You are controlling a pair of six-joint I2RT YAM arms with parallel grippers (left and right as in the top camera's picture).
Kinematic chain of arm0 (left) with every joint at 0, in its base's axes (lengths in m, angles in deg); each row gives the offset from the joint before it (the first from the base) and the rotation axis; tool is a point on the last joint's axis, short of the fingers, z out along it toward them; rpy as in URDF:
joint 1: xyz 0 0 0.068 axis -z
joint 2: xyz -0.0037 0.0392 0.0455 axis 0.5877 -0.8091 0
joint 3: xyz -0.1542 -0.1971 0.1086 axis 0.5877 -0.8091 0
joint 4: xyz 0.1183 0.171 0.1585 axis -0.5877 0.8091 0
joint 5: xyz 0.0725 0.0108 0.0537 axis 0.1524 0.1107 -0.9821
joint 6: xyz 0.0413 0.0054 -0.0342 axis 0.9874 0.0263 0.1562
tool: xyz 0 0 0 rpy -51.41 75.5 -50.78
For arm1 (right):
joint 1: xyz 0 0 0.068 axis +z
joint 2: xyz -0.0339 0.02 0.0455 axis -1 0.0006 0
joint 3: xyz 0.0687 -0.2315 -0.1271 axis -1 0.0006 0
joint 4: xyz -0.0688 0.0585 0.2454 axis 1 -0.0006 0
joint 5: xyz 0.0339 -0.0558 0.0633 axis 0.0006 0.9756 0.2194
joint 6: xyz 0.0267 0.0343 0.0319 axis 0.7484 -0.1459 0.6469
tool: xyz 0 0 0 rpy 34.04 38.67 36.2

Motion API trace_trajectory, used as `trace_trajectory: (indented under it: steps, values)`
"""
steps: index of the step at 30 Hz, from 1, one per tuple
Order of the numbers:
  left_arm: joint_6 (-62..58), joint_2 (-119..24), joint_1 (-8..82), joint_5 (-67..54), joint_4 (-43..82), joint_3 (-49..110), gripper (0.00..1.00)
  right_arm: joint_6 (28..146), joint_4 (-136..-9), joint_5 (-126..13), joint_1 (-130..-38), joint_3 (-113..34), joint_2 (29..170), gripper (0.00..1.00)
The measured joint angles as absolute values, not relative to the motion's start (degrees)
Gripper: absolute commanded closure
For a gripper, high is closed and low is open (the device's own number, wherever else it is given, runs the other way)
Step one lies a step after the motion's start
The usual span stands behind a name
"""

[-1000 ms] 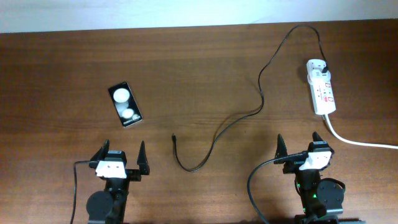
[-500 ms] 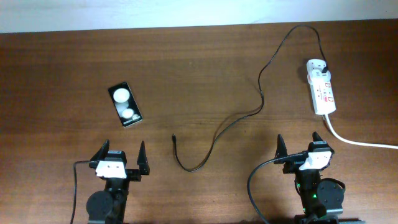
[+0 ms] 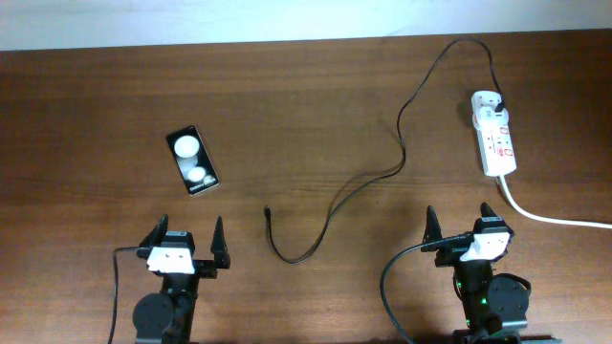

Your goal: Plug charger to phone and switch on socket

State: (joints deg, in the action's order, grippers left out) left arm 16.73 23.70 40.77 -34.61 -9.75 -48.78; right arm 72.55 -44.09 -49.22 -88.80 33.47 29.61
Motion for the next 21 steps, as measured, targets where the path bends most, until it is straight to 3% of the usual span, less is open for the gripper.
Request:
trace_trajectory:
  steps: [12,21]
  values:
    - [16.73,23.67,40.77,-30.11,-11.76,-48.71,0.01,72.55,-44.09,-49.22,-88.80,33.47,29.61,0.01]
    - [14.70,22.12,40.77,-24.89,6.14,-31.36,0.01,72.55,-44.09,-49.24,-88.80,33.47,29.57,0.01]
